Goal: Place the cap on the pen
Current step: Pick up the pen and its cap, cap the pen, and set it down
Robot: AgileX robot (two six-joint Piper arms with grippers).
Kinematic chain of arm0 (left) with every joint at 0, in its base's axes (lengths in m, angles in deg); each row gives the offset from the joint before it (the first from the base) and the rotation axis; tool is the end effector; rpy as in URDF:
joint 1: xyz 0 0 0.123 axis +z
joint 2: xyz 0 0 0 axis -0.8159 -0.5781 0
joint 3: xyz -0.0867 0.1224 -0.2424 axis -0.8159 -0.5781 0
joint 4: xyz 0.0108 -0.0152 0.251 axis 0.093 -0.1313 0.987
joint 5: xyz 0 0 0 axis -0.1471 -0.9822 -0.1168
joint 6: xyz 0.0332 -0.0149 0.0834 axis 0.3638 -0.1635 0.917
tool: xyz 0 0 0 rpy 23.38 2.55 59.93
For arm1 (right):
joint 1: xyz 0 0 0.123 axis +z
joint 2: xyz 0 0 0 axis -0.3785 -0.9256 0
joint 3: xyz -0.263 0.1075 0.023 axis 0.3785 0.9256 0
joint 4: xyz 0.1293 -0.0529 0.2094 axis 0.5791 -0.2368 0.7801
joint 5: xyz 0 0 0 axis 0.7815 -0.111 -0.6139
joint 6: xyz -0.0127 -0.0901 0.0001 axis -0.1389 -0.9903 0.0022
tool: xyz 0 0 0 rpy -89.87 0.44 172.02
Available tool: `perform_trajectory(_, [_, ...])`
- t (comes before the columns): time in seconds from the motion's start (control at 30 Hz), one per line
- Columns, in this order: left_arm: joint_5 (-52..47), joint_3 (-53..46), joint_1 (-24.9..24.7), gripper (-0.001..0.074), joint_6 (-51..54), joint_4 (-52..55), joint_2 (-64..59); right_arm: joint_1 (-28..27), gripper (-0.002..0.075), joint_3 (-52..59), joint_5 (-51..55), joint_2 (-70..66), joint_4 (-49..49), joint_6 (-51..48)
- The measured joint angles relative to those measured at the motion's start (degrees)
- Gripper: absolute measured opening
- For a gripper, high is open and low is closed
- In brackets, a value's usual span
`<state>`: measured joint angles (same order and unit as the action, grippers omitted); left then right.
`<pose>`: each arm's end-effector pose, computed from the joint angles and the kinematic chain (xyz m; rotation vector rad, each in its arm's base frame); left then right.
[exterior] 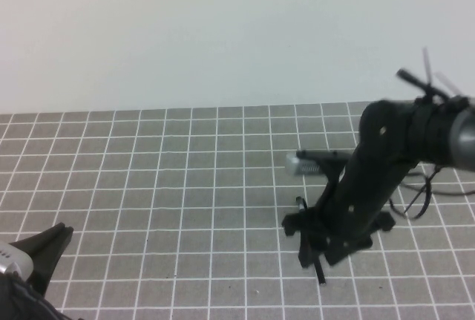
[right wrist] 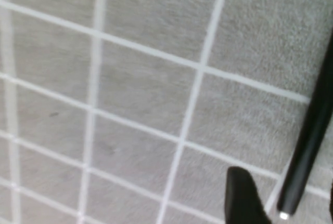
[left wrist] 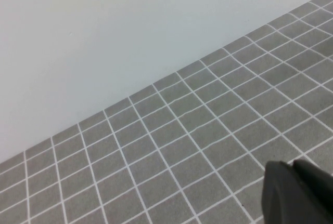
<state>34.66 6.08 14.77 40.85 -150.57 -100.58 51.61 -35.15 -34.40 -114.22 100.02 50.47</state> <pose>0.1101 -0.0557 0.2494 0.4801 1.8162 -0.1514 0.3334 0.2150 0.1915 -0.4568 2.8724 0.5259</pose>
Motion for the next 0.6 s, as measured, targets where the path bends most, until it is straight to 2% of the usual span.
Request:
perform_trajectory(0.2, [-0.3, 0.0, 0.0, 0.0001, 0.0, -0.7, 0.0, 0.0, 0.0291, 0.0, 0.9, 9.8, -3.3, -0.6])
perform_trajectory(0.27, [-0.3, 0.0, 0.0, 0.0001, 0.0, -0.7, 0.0, 0.0, 0.0198, 0.0, 2.8, 14.2, -6.2, -1.5])
perform_trajectory(0.33, [0.0, 0.0, 0.0, 0.0001, 0.0, -0.2, 0.0, 0.1, 0.0048, 0.0, 4.7, 18.5, -8.6, -3.4])
perform_trajectory(0.37, [-0.1, 0.0, 0.0, 0.0001, 0.0, -0.2, 0.0, 0.1, 0.0, 0.1, 5.7, 21.0, -9.7, -4.3])
perform_trajectory(0.5, [0.0, 0.0, 0.0, 0.0001, 0.8, 0.1, 0.0, 0.1, 0.0003, 0.7, 6.7, 30.9, -11.5, -4.9])
perform_trajectory(0.6, [-0.4, 0.0, 0.0, 0.0001, 1.3, 0.9, 0.0, 0.1, 0.0003, 3.5, 3.1, 38.7, -12.0, -4.9])
